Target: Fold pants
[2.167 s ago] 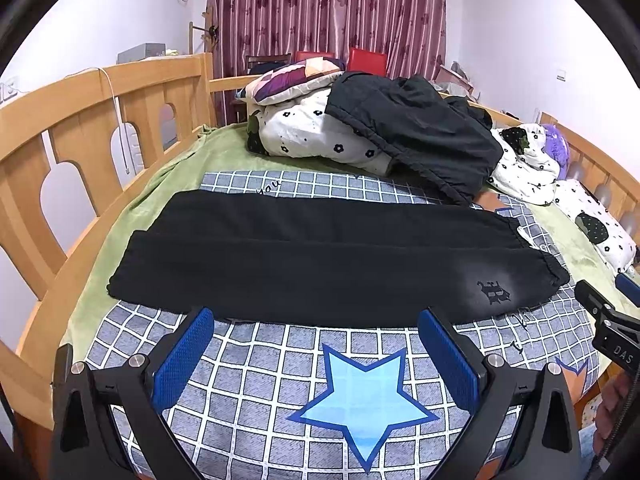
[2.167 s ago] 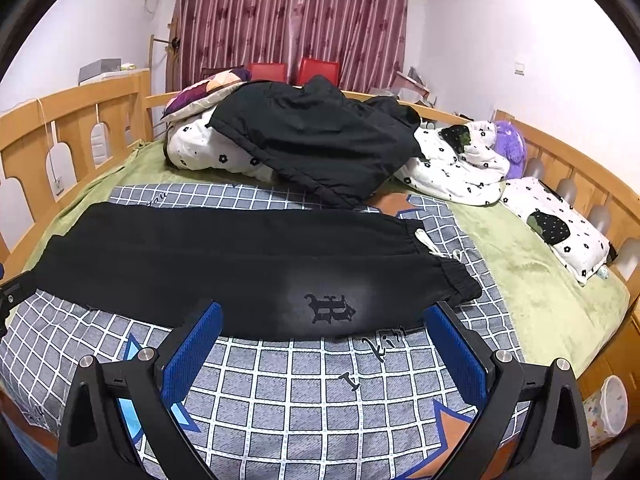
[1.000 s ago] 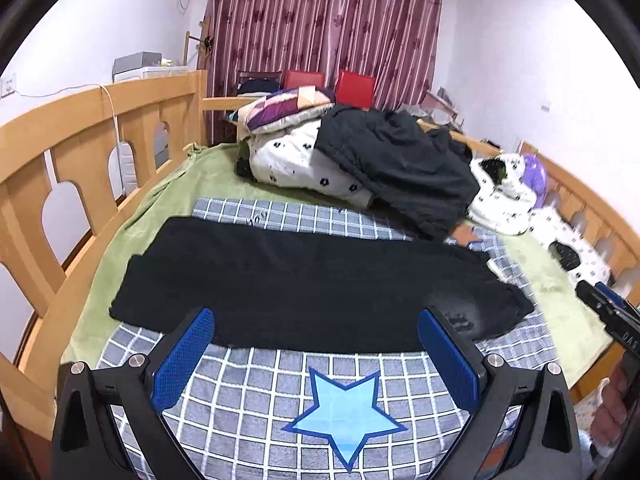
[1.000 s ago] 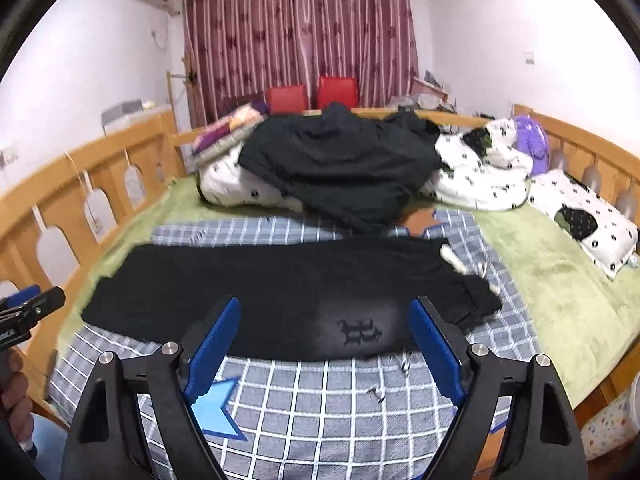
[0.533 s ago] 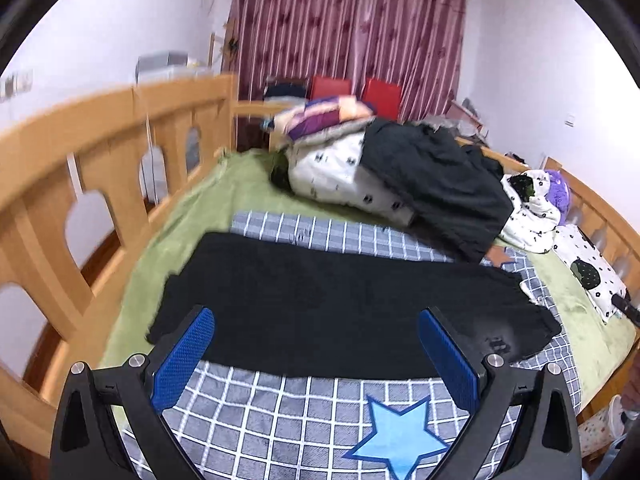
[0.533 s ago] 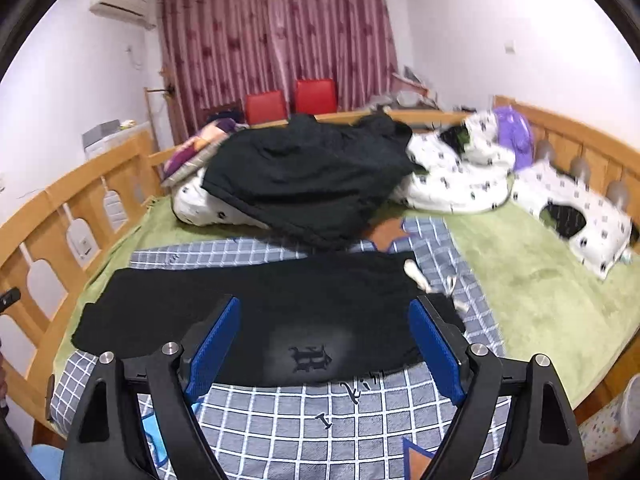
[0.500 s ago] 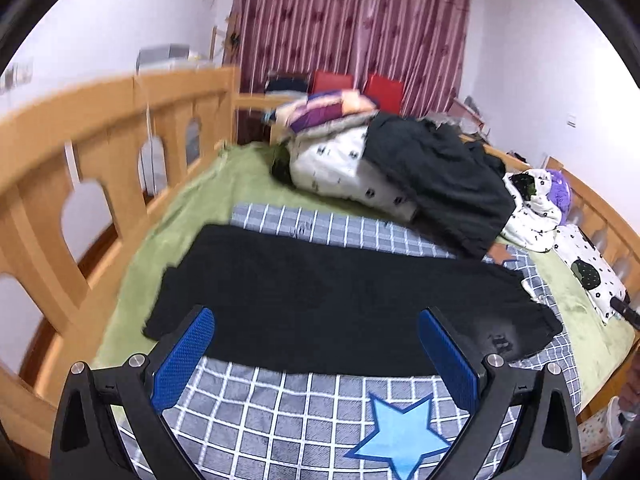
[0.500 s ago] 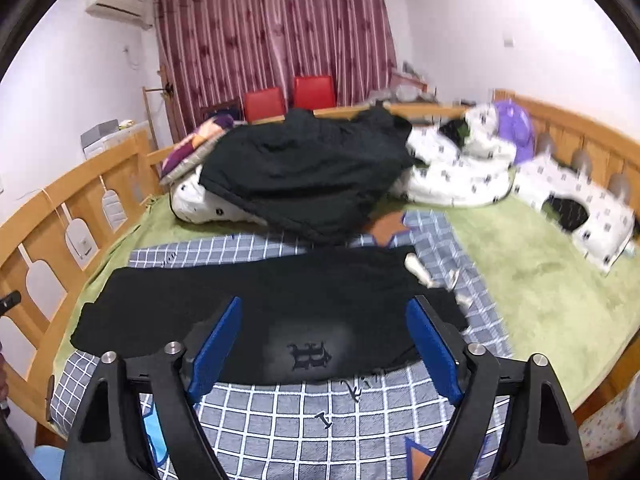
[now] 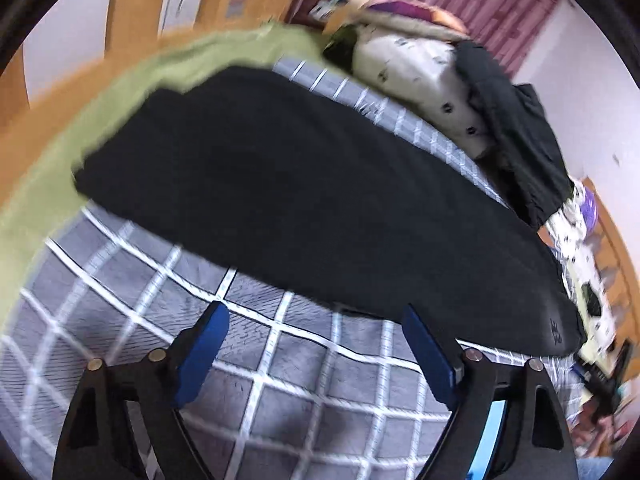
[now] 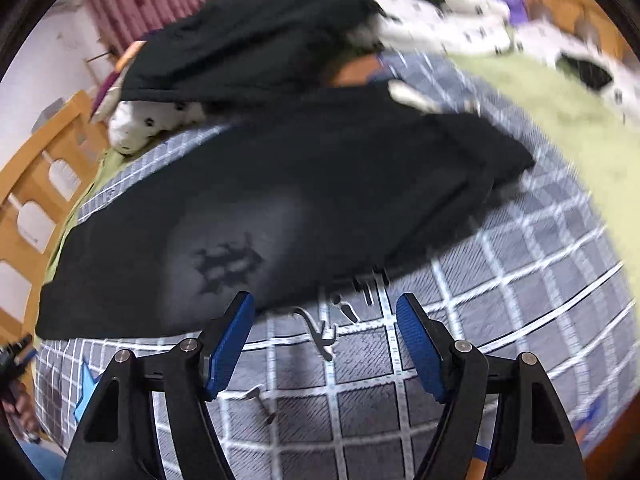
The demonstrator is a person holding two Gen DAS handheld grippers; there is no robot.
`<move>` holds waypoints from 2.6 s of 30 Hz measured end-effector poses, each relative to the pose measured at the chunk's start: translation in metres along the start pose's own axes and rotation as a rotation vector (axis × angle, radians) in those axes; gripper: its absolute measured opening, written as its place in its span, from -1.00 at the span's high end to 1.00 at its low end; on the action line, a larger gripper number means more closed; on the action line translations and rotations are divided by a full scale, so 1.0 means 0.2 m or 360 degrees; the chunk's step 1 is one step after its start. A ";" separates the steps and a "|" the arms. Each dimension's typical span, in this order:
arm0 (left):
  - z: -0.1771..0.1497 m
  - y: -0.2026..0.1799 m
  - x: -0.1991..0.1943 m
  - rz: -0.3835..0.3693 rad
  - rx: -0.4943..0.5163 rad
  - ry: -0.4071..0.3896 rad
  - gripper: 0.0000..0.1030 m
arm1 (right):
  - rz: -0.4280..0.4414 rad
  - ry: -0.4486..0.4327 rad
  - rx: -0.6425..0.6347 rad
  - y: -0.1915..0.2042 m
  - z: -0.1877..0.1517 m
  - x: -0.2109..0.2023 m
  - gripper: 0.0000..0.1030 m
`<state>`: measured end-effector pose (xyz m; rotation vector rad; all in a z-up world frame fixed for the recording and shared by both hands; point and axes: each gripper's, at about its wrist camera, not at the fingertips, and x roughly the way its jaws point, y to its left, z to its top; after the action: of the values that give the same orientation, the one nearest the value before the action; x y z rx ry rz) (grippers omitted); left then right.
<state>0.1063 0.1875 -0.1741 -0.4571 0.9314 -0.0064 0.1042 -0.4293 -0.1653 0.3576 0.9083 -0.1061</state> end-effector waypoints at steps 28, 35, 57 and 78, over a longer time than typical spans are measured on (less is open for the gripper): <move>0.94 -0.34 0.27 0.0219 0.0169 -0.0452 0.81 | 0.0156 -0.0266 -0.0131 0.34 0.92 0.22 0.69; 1.07 -0.41 0.72 0.0418 0.0186 -0.0347 0.73 | 0.0091 -0.0170 -0.0144 0.41 1.06 0.63 0.55; 0.27 0.02 0.22 0.0051 -0.0069 -0.0010 -0.44 | 0.0031 -0.0086 -0.0030 0.05 0.36 0.16 -0.22; 0.67 0.20 0.57 0.0021 -0.0427 -0.0148 0.64 | 0.0055 -0.0077 0.0284 0.02 0.55 0.63 0.44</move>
<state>0.2708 0.2519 -0.2101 -0.6940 0.8467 0.1522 0.2656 -0.4552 -0.2023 0.5342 0.8465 -0.1640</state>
